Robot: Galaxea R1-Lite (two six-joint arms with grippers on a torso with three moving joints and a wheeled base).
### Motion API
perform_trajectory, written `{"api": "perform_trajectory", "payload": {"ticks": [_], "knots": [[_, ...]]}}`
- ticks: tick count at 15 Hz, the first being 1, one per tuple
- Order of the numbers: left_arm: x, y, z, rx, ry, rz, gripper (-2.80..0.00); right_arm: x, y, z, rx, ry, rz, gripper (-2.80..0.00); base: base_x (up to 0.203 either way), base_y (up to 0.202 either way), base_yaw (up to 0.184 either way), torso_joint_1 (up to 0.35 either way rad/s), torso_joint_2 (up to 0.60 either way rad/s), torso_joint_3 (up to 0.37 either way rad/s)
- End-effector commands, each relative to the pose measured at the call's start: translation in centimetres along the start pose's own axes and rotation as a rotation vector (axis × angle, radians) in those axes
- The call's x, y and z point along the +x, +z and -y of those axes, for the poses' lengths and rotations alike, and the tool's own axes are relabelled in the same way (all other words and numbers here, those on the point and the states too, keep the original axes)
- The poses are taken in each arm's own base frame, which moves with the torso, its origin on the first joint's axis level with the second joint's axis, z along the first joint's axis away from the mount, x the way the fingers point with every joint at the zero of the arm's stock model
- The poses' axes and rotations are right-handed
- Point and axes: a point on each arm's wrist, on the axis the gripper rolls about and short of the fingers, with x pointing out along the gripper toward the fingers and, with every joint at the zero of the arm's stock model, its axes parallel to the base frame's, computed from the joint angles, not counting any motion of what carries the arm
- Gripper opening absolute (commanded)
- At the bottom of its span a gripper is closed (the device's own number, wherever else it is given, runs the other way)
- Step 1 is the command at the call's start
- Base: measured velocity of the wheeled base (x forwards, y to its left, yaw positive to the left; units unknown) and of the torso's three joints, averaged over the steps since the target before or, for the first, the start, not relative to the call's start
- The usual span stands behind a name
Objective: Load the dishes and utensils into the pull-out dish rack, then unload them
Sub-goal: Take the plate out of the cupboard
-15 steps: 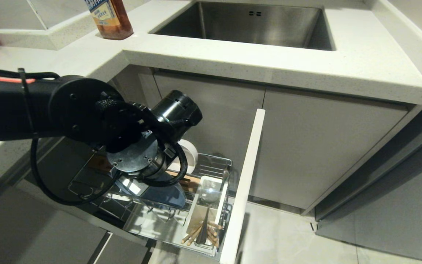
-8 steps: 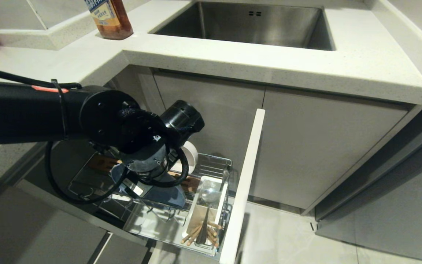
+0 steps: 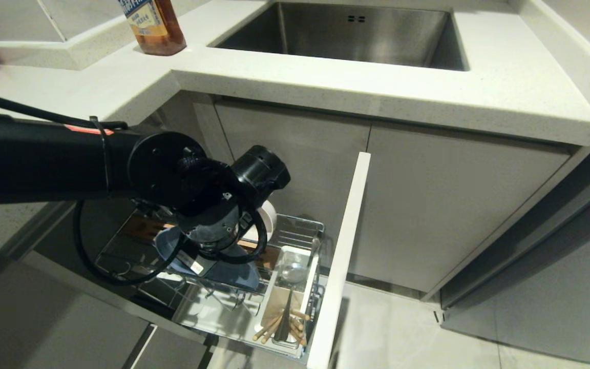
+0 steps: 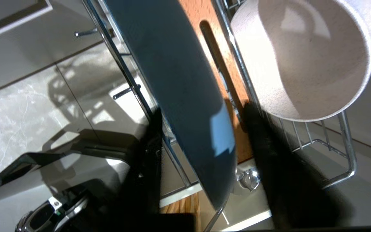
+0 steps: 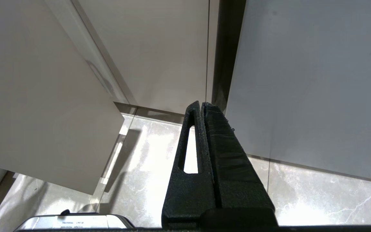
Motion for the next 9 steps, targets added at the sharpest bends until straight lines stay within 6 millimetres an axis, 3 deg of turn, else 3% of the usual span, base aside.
{"api": "perform_trajectory", "payload": {"ticks": [1,7,9], "knots": [[-0.1,0.0,0.0,-0.004,0.0,0.014,-2.8,0.0,0.0,0.0,0.0,0.0,0.0,-2.8,0.0,0.0,0.0,0.0,0.0,0.0],[-0.6,-0.2,-0.2,0.024,0.011,0.097,-2.8,0.0,0.0,0.0,0.0,0.0,0.0,-2.8,0.0,0.0,0.0,0.0,0.0,0.0],[-2.2,0.2,-0.2,0.017,-0.026,0.092,-2.8,0.0,0.0,0.0,0.0,0.0,0.0,-2.8,0.0,0.0,0.0,0.0,0.0,0.0]]}}
